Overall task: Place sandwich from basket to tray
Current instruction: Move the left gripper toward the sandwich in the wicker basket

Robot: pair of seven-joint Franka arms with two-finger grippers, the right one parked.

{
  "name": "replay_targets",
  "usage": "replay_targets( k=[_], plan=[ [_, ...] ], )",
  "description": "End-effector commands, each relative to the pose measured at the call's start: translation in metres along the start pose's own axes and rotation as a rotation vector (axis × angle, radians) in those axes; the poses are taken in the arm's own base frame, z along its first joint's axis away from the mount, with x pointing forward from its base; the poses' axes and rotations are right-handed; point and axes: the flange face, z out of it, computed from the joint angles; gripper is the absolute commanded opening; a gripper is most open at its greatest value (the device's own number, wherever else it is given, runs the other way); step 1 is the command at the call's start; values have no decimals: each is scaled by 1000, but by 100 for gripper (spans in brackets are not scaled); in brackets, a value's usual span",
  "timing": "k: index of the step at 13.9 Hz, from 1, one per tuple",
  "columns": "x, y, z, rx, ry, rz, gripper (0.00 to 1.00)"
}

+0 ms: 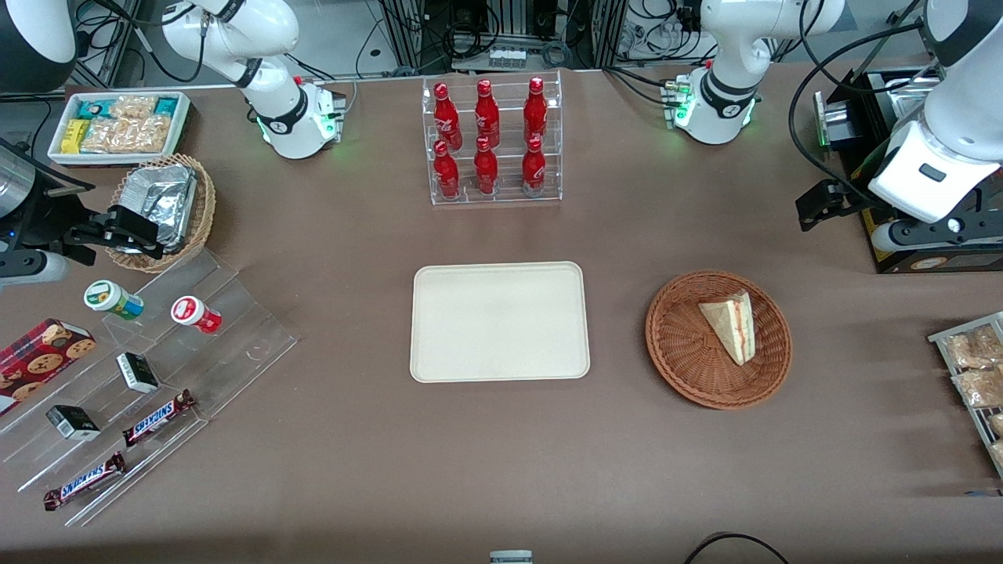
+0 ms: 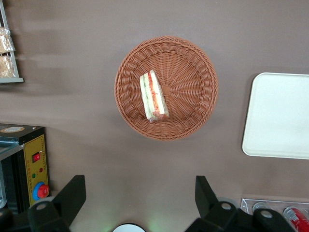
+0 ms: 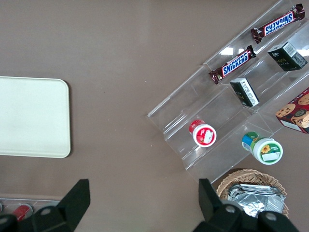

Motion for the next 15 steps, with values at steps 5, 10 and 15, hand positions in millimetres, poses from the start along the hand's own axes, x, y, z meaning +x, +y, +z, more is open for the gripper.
replay_targets(
  k=[5, 10, 15],
  plan=[
    [21, 1, 19, -6, 24, 12, 100],
    [37, -11, 74, -5, 19, -27, 100],
    [45, -12, 159, 35, 104, -167, 100]
  ],
)
